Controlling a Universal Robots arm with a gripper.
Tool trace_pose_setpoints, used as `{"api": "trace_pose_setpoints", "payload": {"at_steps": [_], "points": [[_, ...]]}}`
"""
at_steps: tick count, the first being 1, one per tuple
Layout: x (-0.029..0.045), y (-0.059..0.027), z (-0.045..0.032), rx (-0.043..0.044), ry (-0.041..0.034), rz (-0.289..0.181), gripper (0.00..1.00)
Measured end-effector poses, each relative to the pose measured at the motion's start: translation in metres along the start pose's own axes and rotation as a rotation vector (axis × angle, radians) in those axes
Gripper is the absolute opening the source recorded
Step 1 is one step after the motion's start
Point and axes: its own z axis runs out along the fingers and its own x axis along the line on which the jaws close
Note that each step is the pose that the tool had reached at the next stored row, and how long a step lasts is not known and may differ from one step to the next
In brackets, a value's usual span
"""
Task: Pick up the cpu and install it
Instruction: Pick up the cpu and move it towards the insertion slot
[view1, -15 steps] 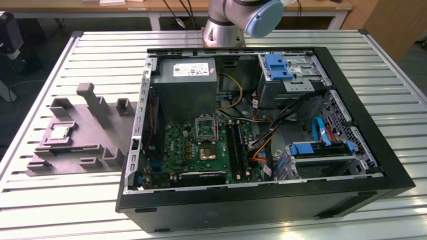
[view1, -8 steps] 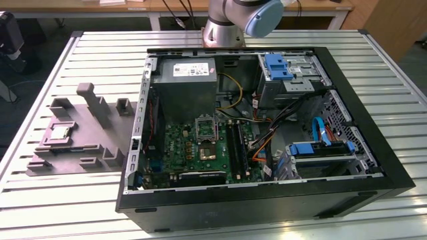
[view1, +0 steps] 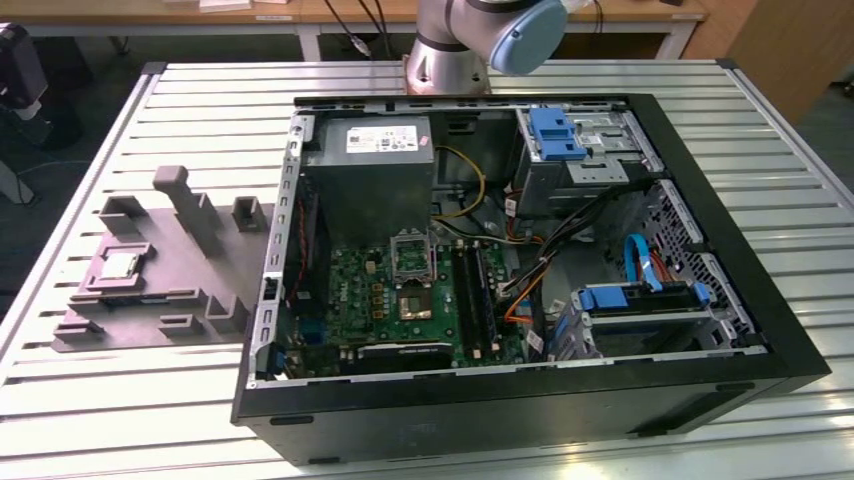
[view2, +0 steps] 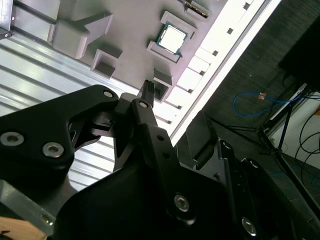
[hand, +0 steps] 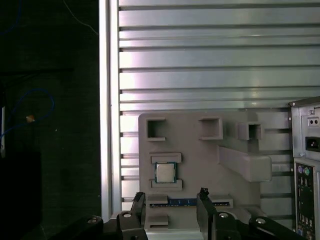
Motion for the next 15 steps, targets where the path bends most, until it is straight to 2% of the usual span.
{"api": "trace_pose_setpoints", "payload": {"at_steps": [6, 7, 15], "points": [[0.0001, 0.0, 0.0002, 0.0001, 0.0001, 0.0, 0.55], [0.0002, -0.0001, 0.0005, 0.0, 0.0, 0.0, 0.6], [0.0025, -0.0004, 0.0052, 0.0, 0.0, 0.0, 0.6]]}}
